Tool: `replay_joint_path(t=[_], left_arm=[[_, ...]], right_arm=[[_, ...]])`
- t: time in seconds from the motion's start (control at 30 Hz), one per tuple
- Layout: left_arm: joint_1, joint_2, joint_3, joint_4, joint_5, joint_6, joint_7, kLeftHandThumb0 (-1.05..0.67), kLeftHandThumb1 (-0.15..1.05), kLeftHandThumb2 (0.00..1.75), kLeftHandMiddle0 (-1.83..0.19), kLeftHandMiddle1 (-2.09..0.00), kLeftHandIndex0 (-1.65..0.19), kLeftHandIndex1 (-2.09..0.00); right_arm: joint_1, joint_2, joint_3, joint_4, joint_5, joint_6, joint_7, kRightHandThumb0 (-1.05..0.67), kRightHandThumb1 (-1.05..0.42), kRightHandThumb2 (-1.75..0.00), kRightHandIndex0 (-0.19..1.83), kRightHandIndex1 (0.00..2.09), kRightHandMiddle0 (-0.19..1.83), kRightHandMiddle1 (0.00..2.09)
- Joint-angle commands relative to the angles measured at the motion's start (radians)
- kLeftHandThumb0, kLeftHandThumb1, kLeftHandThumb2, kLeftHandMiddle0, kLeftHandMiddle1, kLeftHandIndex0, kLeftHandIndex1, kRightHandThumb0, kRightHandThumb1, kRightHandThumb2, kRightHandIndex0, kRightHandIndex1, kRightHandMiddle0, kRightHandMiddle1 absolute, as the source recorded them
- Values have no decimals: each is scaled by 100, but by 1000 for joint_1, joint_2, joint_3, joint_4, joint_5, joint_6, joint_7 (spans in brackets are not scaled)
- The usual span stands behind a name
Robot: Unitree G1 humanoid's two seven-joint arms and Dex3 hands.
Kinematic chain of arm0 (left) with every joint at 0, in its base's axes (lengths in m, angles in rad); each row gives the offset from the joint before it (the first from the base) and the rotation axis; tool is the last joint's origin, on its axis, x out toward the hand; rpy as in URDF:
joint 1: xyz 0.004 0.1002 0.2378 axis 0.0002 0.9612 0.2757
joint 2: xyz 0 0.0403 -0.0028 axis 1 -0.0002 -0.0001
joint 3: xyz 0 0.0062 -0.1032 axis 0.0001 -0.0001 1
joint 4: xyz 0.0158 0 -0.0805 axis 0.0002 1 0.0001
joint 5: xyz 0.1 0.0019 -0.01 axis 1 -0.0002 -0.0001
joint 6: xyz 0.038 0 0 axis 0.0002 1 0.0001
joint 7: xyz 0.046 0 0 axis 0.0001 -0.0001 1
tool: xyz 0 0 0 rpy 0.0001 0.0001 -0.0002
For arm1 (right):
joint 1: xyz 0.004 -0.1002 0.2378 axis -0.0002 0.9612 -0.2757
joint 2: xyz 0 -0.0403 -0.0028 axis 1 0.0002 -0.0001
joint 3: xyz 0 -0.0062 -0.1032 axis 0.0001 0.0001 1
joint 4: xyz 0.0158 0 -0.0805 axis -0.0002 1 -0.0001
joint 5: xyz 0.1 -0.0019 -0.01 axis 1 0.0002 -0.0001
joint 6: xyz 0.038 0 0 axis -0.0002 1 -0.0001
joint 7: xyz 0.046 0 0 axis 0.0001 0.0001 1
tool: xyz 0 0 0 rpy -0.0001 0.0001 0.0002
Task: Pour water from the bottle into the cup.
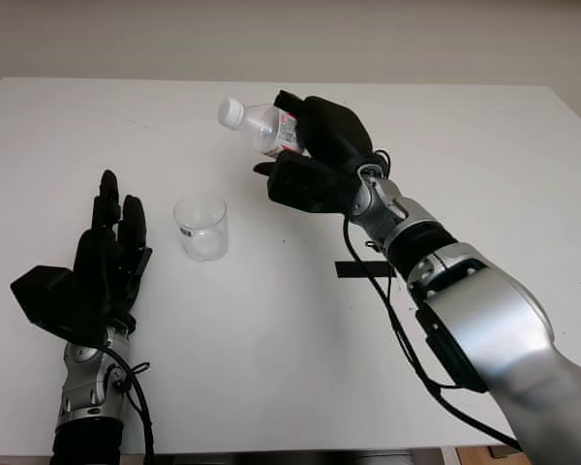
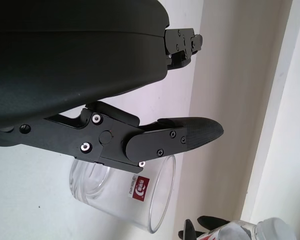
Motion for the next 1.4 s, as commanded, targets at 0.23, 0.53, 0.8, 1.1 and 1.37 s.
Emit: replay_joint_path(t=[0.23, 0.53, 0.8, 1.1, 1.37], left_arm=[[15, -20, -6, 26, 5, -14, 1, -61, 105, 53, 9, -6, 10, -6], [21, -20, -12, 29, 17, -27, 5, -60, 105, 56, 9, -5, 10, -5], [14, -35, -8, 37, 6, -35, 10, -60, 105, 54, 9, -5, 10, -6], [9, -37, -9, 49, 9, -48, 4, -59, 105, 55, 9, -5, 10, -5], [1, -42, -9, 58, 12, -52, 9, -58, 105, 54, 9, -6, 9, -6]], right_arm=[[-67, -8, 122, 3, -126, 57, -112, -45, -105, -24, 87, 209, 62, 209], [-92, -9, 245, 11, -244, 84, -195, -43, -105, -26, 114, 209, 56, 209], [-98, -14, 294, 11, -287, 64, -280, -42, -105, -24, 116, 209, 59, 209], [-116, -14, 351, 12, -340, 70, -343, -46, -105, -23, 121, 209, 54, 209], [-127, -20, 399, 14, -386, 60, -435, -49, -105, -18, 118, 209, 31, 182]])
